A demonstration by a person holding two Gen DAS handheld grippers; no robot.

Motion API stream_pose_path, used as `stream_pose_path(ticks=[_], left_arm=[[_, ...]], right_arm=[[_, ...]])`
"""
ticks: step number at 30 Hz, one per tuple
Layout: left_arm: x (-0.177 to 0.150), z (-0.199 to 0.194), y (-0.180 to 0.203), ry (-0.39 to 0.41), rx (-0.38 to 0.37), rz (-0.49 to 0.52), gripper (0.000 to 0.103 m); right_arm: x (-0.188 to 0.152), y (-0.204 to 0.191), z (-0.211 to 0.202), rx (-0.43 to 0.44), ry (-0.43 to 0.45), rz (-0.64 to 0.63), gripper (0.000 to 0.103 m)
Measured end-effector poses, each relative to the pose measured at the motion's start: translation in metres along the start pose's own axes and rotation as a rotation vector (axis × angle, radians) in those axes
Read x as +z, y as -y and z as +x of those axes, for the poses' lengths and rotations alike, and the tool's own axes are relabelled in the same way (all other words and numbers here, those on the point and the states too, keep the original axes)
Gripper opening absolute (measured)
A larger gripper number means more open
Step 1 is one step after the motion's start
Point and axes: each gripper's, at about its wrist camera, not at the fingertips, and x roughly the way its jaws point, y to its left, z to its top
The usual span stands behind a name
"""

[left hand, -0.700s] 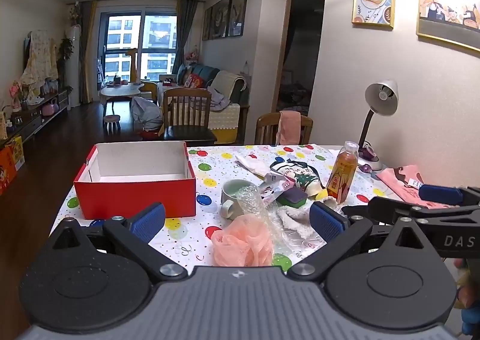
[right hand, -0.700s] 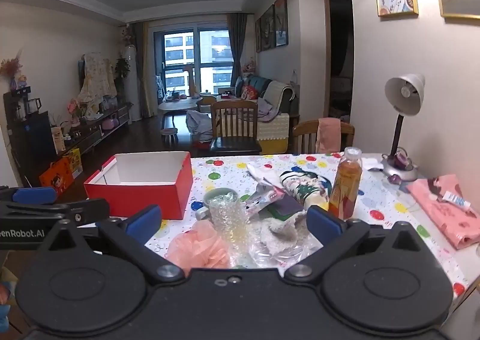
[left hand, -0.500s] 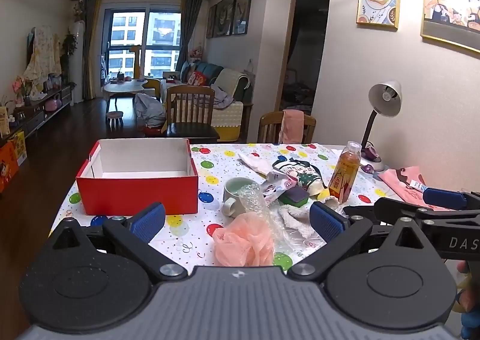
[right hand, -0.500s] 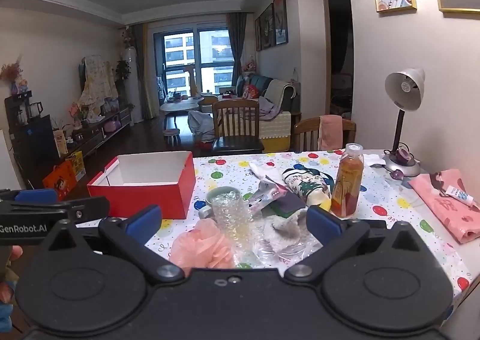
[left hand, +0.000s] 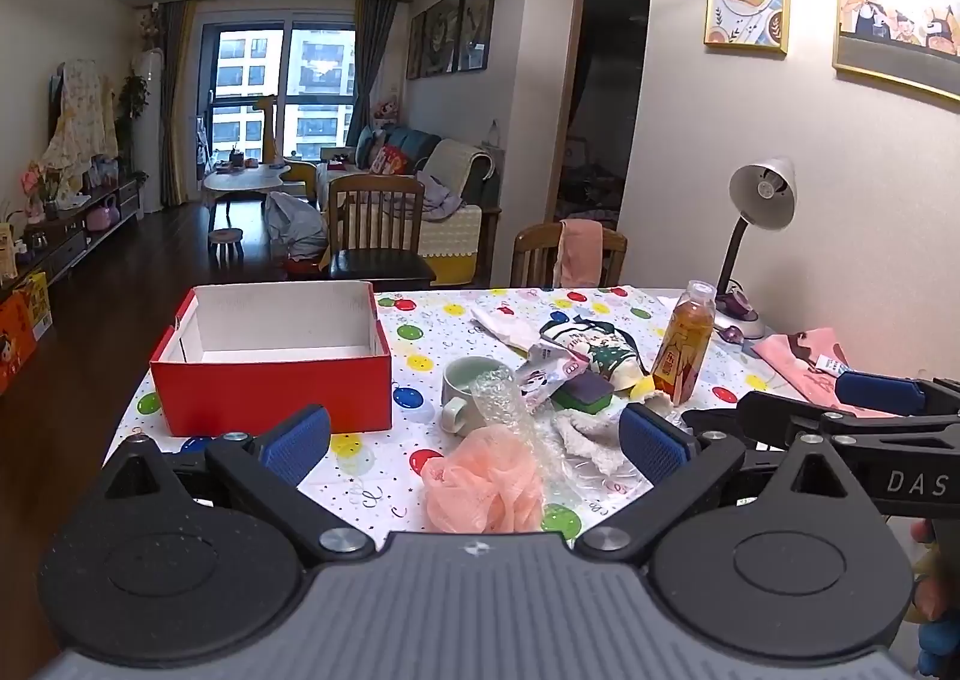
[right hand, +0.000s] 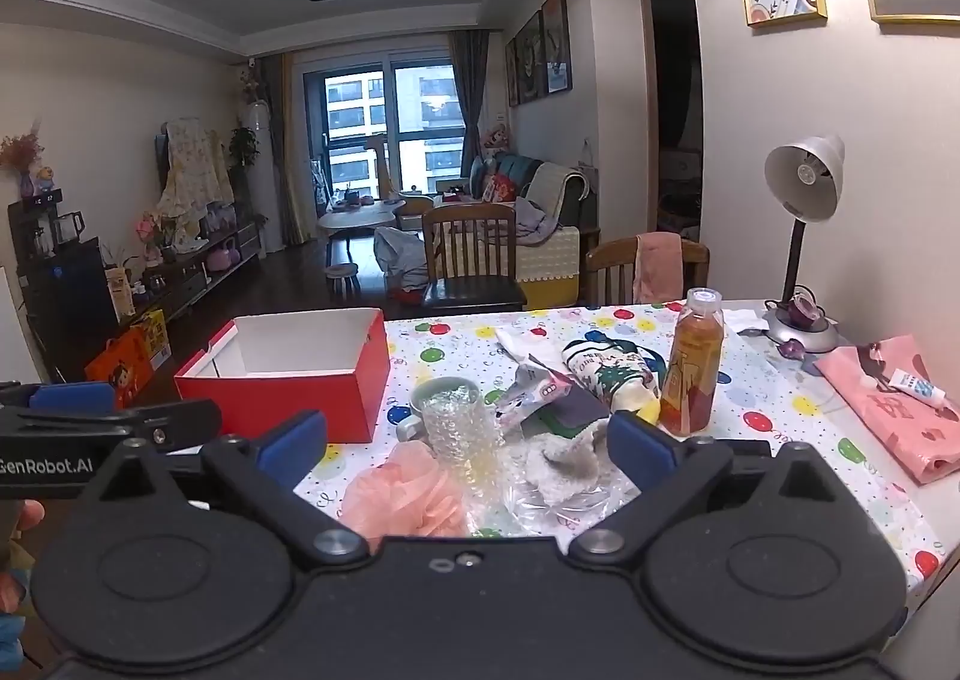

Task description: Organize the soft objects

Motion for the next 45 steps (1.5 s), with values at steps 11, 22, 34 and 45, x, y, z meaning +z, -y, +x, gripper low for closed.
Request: stream_pose_path(ticks=[11,22,34,45], left_arm=[[0.001,-0.002,0.0,0.001,-0.001,0.001,0.103],[0.003,-0.002,-0.001,0.001,-0.002,0.002,0.103],[0.006,0.001,-0.003,-0.001,0.005,0.008,0.103],[0.005,0.005,-0.006,0.001,0.03,0.027,0.103]], right_arm=[[0.001,-0.001,0.002,0.001,0.003,-0.005,0.099],[0.005,-0.001,0.004,-0.006,0.0,-0.008,0.1],[0.009,-0.001,0.01,-0.036,0.002,-0.027,0.099],[0.006,-0.01,0.011,-0.078,0.01,-0.058,0.099]])
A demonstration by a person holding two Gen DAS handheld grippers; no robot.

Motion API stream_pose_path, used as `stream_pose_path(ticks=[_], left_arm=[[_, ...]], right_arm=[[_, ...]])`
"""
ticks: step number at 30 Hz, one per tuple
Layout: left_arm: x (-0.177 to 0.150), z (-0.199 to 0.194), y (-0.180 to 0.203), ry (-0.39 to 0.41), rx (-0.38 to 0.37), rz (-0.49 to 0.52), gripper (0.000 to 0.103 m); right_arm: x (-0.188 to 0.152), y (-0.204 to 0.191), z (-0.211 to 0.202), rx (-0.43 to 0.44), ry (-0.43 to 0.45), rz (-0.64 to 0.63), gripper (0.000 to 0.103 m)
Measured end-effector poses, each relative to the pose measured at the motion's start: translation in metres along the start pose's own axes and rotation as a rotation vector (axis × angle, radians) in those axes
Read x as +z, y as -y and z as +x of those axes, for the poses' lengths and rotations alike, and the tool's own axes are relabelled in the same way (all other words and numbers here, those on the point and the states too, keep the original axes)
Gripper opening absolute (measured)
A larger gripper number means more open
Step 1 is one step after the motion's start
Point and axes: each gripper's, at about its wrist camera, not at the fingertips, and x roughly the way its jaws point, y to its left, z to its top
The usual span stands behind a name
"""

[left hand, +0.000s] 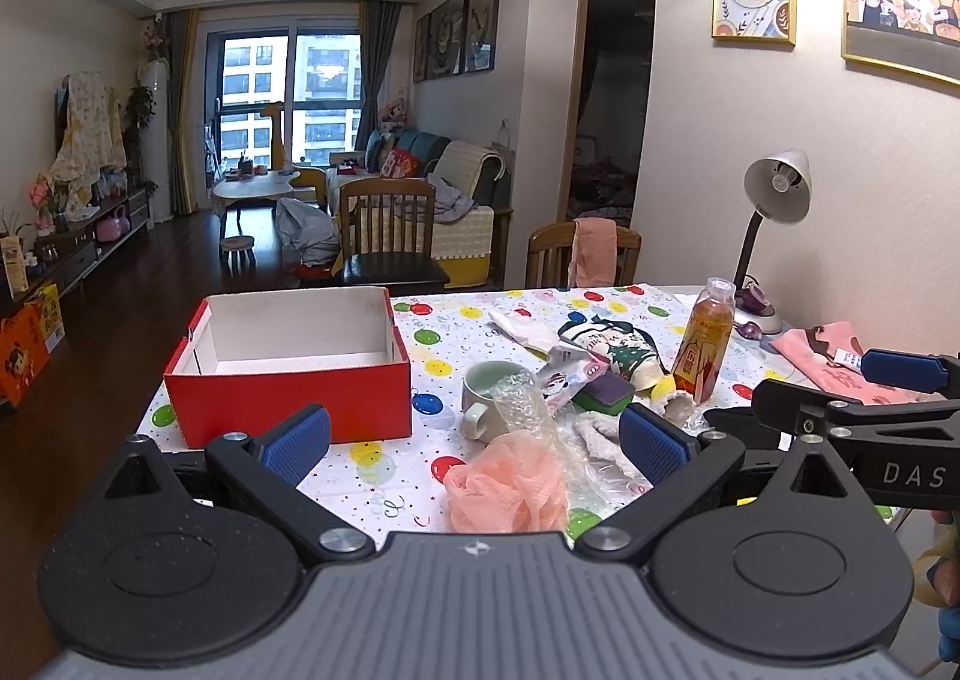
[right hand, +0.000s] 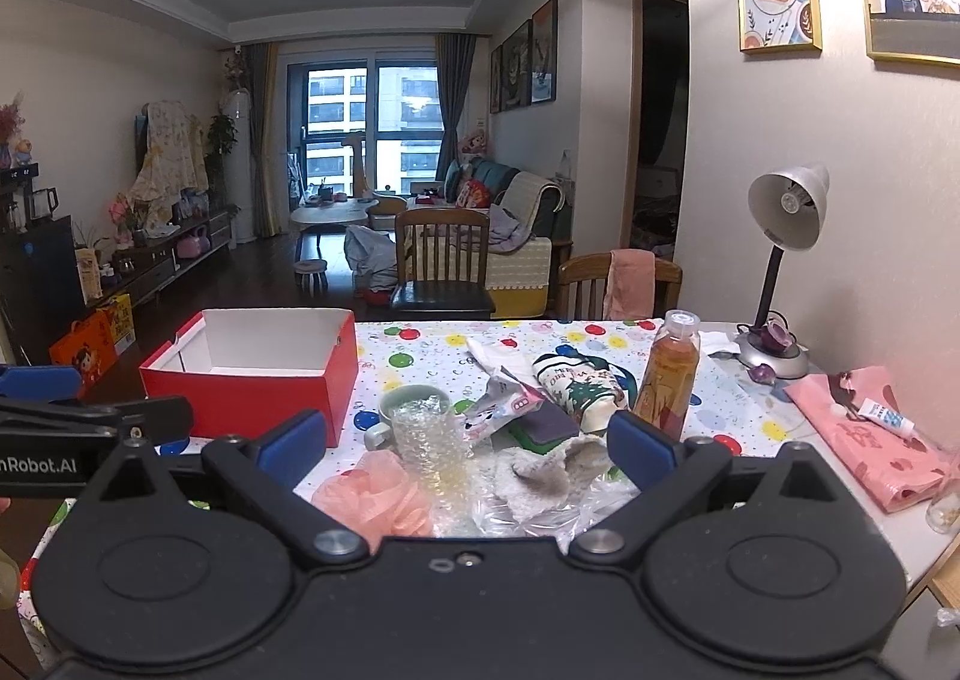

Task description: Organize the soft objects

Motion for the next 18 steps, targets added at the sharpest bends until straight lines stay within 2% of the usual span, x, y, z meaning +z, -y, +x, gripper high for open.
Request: stream_pose_path(ticks=[18], left_arm=[[0.0035,-0.0021,0.0014,0.034,-0.007,0.016,0.103]], right_arm=[[0.0036,-0.0072,-0.0041,-0.029,0.024,-0.003,0.099]])
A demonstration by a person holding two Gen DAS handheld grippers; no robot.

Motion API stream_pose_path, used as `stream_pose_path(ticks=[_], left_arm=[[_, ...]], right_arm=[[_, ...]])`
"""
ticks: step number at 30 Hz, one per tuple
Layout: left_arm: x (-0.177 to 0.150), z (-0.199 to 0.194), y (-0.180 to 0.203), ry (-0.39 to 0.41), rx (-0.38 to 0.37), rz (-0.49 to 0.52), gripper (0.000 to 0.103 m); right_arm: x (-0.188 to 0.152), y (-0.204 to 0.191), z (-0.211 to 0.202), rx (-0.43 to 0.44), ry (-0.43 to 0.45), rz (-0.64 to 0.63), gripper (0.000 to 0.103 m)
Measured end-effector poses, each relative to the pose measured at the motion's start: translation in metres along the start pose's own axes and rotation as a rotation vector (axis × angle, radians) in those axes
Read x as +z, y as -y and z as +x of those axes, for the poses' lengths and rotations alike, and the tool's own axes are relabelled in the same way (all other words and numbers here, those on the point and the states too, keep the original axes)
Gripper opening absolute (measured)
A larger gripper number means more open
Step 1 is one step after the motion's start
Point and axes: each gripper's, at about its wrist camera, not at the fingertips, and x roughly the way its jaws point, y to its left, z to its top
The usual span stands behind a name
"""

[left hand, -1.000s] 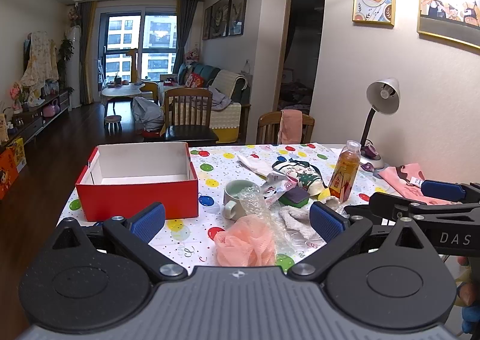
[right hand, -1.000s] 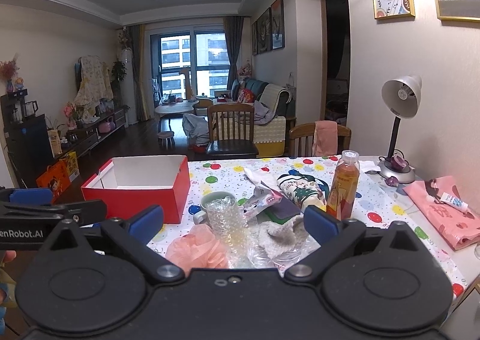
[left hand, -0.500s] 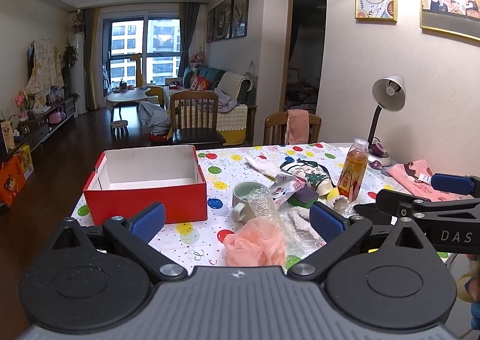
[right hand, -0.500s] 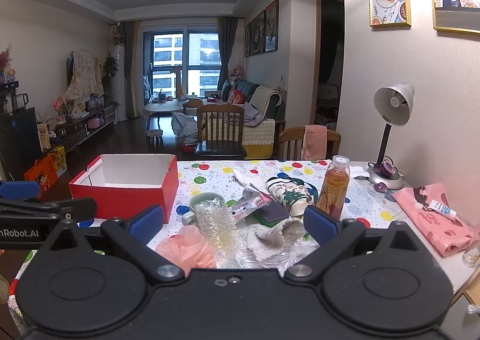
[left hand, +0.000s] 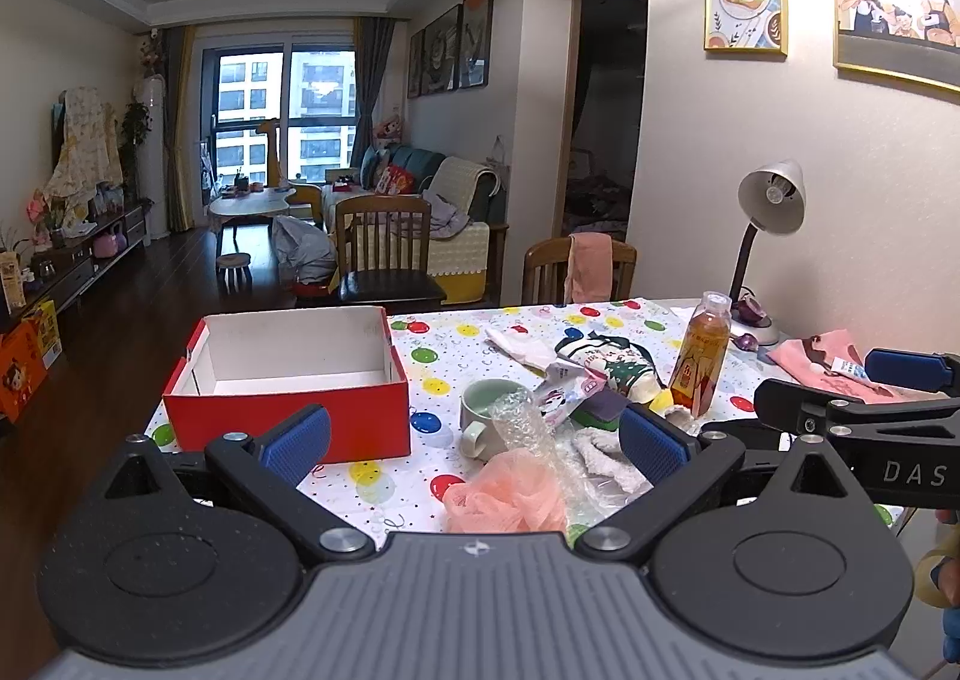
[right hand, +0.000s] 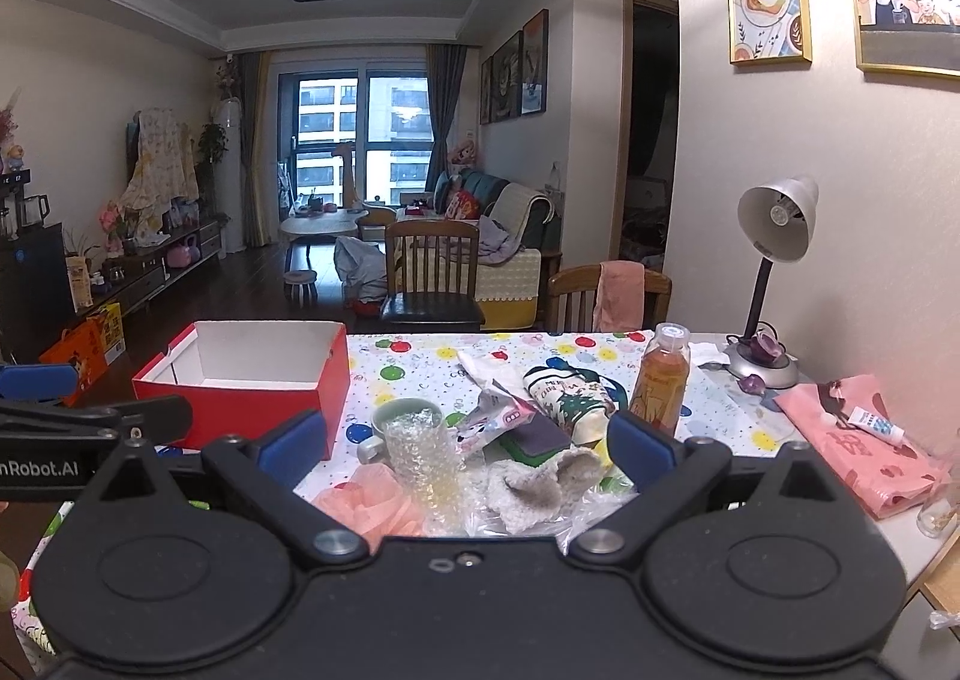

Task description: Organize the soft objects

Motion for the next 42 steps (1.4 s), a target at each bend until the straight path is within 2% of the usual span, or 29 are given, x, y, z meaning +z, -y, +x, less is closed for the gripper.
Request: stream_pose_path(ticks=[14,20,26,32,42], left_arm=[[0.004,0.013,0.012,-0.002,-0.034,0.009,0.103],[0.005,0.039,0.018,-0.035,-0.058,0.004,0.103],[-0.001,0.077,0.032,-0.089,-0.054,0.039,0.103],[-0.011,0.122,0.043,-0.167,0.003,0.068,0.103],[-0.038,0.192,0.044,-0.305,0.117,0.073,0.103]], right_arm=[[0.0,0.013,-0.001,-0.034,0.011,0.023,0.099],[-0.004,0.034,0.016,-0.069,-0.021,0.038,0.099],[-0.009,0.063,0.044,-0.109,-0.061,0.038,0.099],[-0.022,0.086,0.081,-0.117,-0.098,-0.008,0.099],[-0.037,0.096,0.172,0.005,-0.174,-0.153,0.098]])
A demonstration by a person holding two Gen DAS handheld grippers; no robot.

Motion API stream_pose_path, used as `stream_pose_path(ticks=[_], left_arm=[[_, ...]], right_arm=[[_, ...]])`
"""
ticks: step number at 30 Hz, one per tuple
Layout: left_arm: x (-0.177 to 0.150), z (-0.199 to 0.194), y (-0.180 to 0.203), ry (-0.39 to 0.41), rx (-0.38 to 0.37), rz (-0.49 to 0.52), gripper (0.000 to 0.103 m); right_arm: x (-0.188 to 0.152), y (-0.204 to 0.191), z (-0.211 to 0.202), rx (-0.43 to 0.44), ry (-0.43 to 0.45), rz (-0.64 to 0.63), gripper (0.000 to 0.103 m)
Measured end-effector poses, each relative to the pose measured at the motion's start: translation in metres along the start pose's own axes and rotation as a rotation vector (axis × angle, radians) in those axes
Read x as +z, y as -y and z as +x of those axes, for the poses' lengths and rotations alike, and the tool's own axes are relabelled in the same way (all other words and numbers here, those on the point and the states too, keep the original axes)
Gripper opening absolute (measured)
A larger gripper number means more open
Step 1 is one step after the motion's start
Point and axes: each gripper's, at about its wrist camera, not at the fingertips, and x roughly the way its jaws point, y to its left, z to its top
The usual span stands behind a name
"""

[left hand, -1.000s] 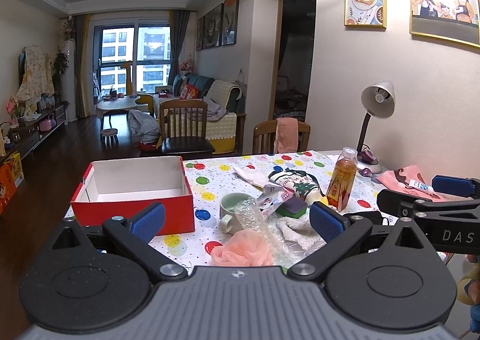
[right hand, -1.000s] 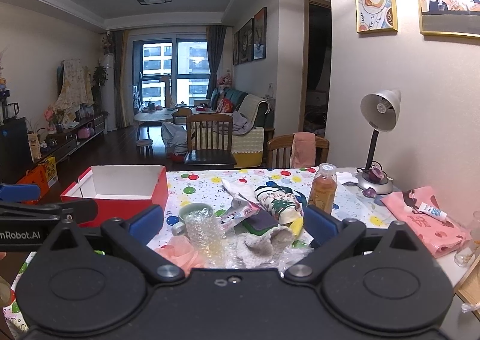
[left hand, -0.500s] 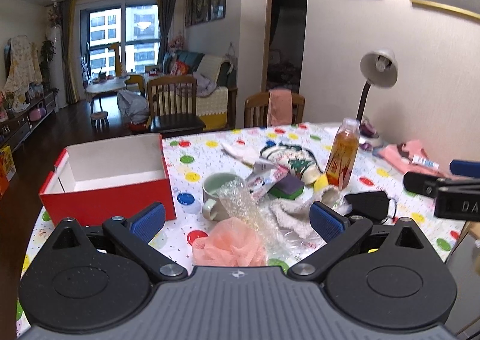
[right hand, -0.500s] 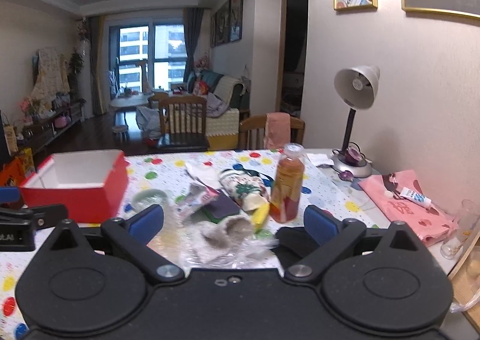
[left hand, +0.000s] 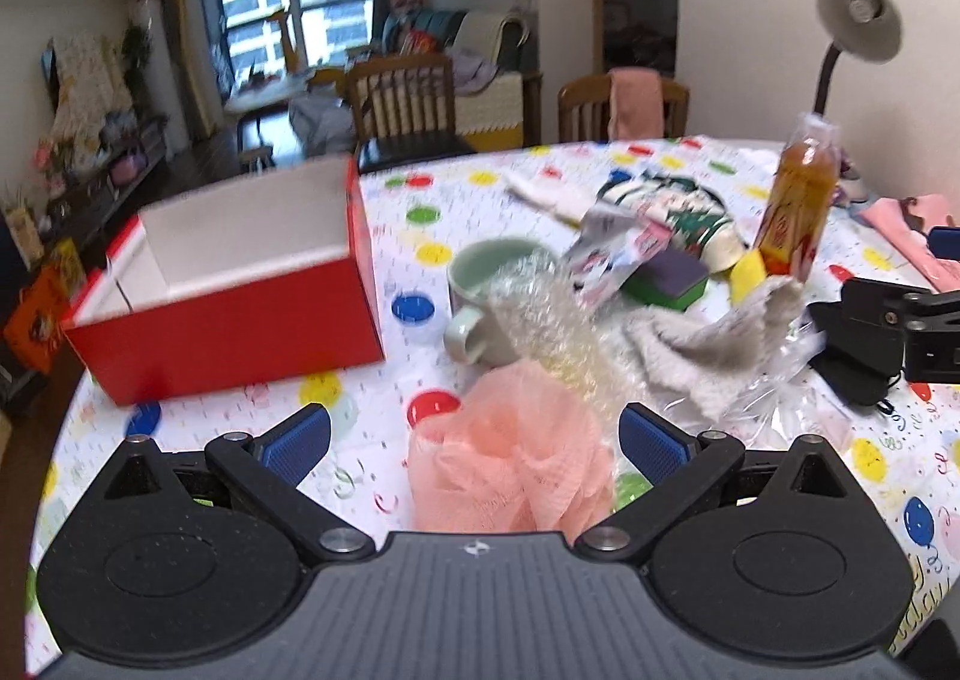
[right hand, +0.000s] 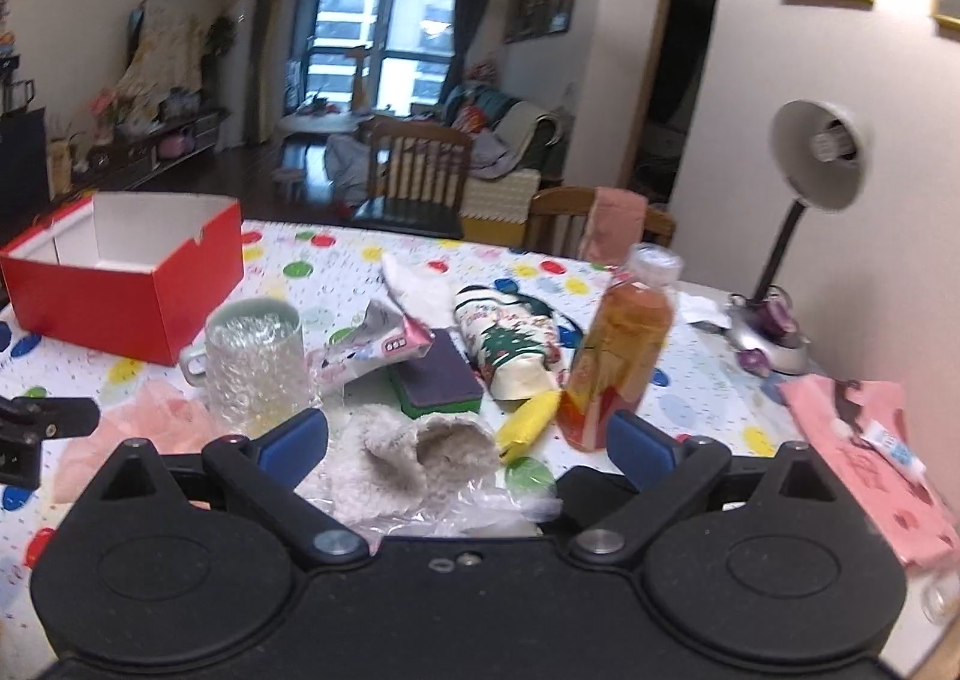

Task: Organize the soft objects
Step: 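Grasp the pink mesh puff with the left gripper while the right grasps the white fuzzy cloth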

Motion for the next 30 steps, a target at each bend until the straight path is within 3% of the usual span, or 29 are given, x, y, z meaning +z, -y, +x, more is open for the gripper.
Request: stream_pose_path(ticks=[5,20,30], left_arm=[[-0.003,0.032,0.002,-0.099,0.018,-0.05,0.103],[-0.021,0.083,0.014,-0.247,0.041,-0.074,0.103],[-0.023,0.097,0.024,-0.265,0.033,-0.069,0.103]], right_arm=[[-0.001,0.003,0.043,0.036,-0.046,-0.038,0.097],[-0.016,-0.005,0.126,0.145,-0.171,-0.1,0.097],[-0.019,-0.007,0.144,0.199,-0.236,-0.096,0.077]])
